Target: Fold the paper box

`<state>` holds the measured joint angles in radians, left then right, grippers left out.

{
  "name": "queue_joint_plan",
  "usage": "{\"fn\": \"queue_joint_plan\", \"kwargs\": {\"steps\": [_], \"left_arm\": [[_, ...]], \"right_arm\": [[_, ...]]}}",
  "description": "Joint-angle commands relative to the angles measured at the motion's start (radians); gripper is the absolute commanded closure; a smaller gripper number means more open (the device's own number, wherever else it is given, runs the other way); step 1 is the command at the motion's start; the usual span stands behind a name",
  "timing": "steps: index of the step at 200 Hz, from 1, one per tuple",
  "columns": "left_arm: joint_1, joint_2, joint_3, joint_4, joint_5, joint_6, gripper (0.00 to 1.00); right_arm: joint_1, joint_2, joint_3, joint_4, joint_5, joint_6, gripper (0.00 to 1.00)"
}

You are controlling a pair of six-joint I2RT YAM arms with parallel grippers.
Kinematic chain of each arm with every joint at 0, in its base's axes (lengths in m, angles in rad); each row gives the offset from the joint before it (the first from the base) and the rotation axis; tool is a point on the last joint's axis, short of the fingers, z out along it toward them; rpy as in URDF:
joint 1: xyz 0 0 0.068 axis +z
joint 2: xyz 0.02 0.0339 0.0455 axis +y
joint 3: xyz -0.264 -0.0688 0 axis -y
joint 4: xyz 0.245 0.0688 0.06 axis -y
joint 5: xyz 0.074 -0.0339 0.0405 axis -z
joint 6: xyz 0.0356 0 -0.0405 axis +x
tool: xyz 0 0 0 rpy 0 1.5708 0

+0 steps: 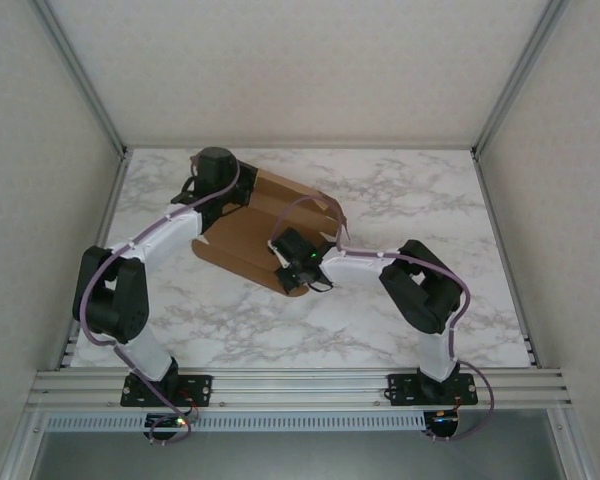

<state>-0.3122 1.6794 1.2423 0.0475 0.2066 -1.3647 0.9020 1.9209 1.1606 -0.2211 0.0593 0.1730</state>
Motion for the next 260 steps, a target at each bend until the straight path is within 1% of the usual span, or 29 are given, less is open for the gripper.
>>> {"fn": "queue_joint_plan", "kwargs": {"steps": [1,15,43,66,81,91,96,149,175,187,204,217,223,231,235,241,252,260], "left_arm": [[-0.014,-0.048,-0.018,-0.047,-0.099,0.042,1.00],[-0.028,-0.044,-0.025,-0.050,-0.131,0.058,1.00],[-0.057,-0.005,-0.038,-0.052,-0.141,0.059,1.00],[-0.083,0.022,-0.041,-0.080,-0.198,0.079,1.00],[-0.085,0.031,-0.066,-0.060,-0.206,0.069,1.00],[-0.085,0.038,-0.077,-0.050,-0.219,0.064,1.00],[-0.085,0.044,-0.079,-0.048,-0.226,0.064,1.00],[-0.085,0.105,-0.070,0.006,-0.261,0.031,1.00],[-0.084,0.110,-0.019,-0.034,-0.301,0.023,1.00],[-0.083,0.102,0.003,-0.053,-0.323,0.014,1.00],[-0.083,0.091,0.038,-0.101,-0.357,-0.018,1.00],[-0.084,0.087,0.062,-0.135,-0.374,-0.047,1.00],[-0.083,0.085,0.070,-0.151,-0.382,-0.066,1.00],[-0.084,0.085,0.076,-0.163,-0.387,-0.095,1.00],[-0.084,0.085,0.079,-0.168,-0.388,-0.110,1.00],[-0.083,0.085,0.084,-0.179,-0.391,-0.137,1.00],[-0.084,0.087,0.098,-0.201,-0.397,-0.196,1.00],[-0.085,0.088,0.113,-0.219,-0.399,-0.234,1.00]], "right_arm": [[-0.055,-0.042,-0.080,-0.082,0.019,-0.023,1.00],[-0.077,-0.066,-0.104,-0.074,-0.007,-0.044,1.00],[-0.098,-0.094,-0.122,-0.067,-0.009,-0.061,1.00],[-0.125,-0.118,-0.147,-0.041,-0.010,-0.046,1.00],[-0.151,-0.137,-0.167,-0.025,-0.026,-0.034,1.00],[-0.150,-0.145,-0.170,-0.023,-0.041,-0.032,1.00],[-0.178,-0.146,-0.169,-0.022,-0.047,-0.033,1.00],[-0.221,-0.173,-0.149,-0.021,-0.103,-0.024,1.00],[-0.242,-0.236,-0.145,-0.021,-0.160,-0.007,1.00],[-0.243,-0.280,-0.157,-0.001,-0.194,-0.004,0.96],[-0.243,-0.343,-0.185,0.054,-0.235,0.015,0.92],[-0.244,-0.383,-0.211,0.102,-0.221,0.045,0.91],[-0.243,-0.400,-0.231,0.143,-0.209,0.069,0.88],[-0.241,-0.421,-0.266,0.215,-0.198,0.104,0.81],[-0.241,-0.433,-0.288,0.255,-0.192,0.122,0.80],[-0.239,-0.453,-0.321,0.314,-0.171,0.146,0.79],[-0.238,-0.500,-0.404,0.473,-0.122,0.200,0.79],[-0.238,-0.538,-0.468,0.583,-0.085,0.230,0.81]]}}
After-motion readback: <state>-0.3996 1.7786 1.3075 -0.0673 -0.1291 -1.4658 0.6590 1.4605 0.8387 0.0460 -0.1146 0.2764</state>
